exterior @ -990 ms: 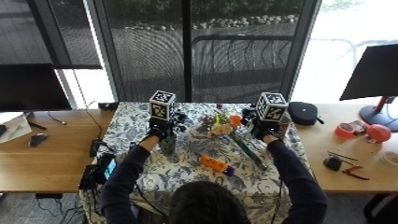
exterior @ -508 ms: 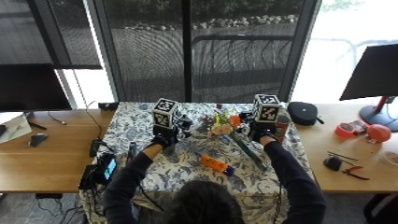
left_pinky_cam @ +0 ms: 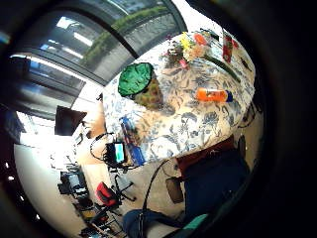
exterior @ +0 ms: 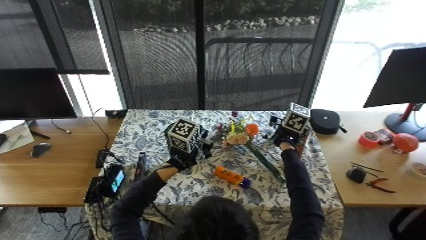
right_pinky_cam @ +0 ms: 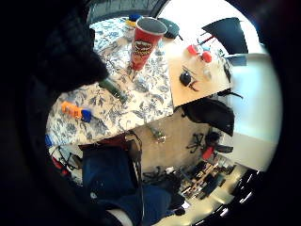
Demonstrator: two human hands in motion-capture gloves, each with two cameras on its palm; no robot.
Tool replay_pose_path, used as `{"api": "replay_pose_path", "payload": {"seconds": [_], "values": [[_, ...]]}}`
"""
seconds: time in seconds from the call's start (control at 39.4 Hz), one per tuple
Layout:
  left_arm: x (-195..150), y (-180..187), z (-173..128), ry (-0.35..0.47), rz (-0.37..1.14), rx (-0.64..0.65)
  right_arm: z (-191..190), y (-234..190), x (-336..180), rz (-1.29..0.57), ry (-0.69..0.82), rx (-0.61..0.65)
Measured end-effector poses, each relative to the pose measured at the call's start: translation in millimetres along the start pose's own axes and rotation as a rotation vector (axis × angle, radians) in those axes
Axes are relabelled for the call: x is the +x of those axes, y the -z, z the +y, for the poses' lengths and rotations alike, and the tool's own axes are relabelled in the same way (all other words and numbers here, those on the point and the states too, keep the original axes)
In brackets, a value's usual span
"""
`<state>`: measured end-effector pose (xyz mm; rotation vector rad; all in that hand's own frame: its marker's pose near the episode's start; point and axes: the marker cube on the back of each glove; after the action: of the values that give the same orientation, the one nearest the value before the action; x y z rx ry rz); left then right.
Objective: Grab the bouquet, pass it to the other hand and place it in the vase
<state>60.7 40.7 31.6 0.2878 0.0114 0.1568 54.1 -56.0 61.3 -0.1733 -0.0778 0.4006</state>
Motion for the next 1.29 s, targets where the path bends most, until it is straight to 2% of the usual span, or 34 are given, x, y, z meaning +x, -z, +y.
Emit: {"api": "replay_pose_path", "payload": {"seconds": [0.05,0.15,0.23,0.3,0.43,0.53,0.66,0.76,0.84,0.99,1.17,1.29], "values": [[-1,-5,0,0.001,-0.006,0.006,-4,-15,4,-0.021,-0.016,-0.039],[-4,-12,0,0.008,-0.014,0.002,-18,-66,16,-0.015,-0.110,-0.258],[-6,-15,-1,0.011,-0.009,-0.007,-47,-102,25,0.001,-0.121,-0.234],[-8,-18,-1,0.019,-0.005,-0.011,-43,-119,27,-0.009,-0.144,-0.286],[-13,-18,1,0.028,-0.001,-0.018,-46,-137,37,-0.010,-0.205,-0.083],[-15,-17,4,0.040,-0.002,-0.027,-48,-164,44,-0.021,-0.226,-0.127],[-19,-19,5,0.051,-0.005,-0.033,-59,-186,49,0.007,-0.211,-0.053],[-20,-18,6,0.062,-0.005,-0.042,-49,-207,52,0.064,-0.277,-0.160],[-21,-21,5,0.066,0.000,-0.055,-43,-215,49,0.085,-0.254,-0.192],[-21,-36,1,0.071,0.040,-0.124,-51,-215,45,0.100,-0.191,-0.067],[-19,-44,-1,0.078,0.015,-0.189,-51,-211,42,0.095,-0.244,-0.017],[-23,-45,-5,0.087,0.016,-0.213,-49,-204,35,-0.013,-0.190,0.002]]}}
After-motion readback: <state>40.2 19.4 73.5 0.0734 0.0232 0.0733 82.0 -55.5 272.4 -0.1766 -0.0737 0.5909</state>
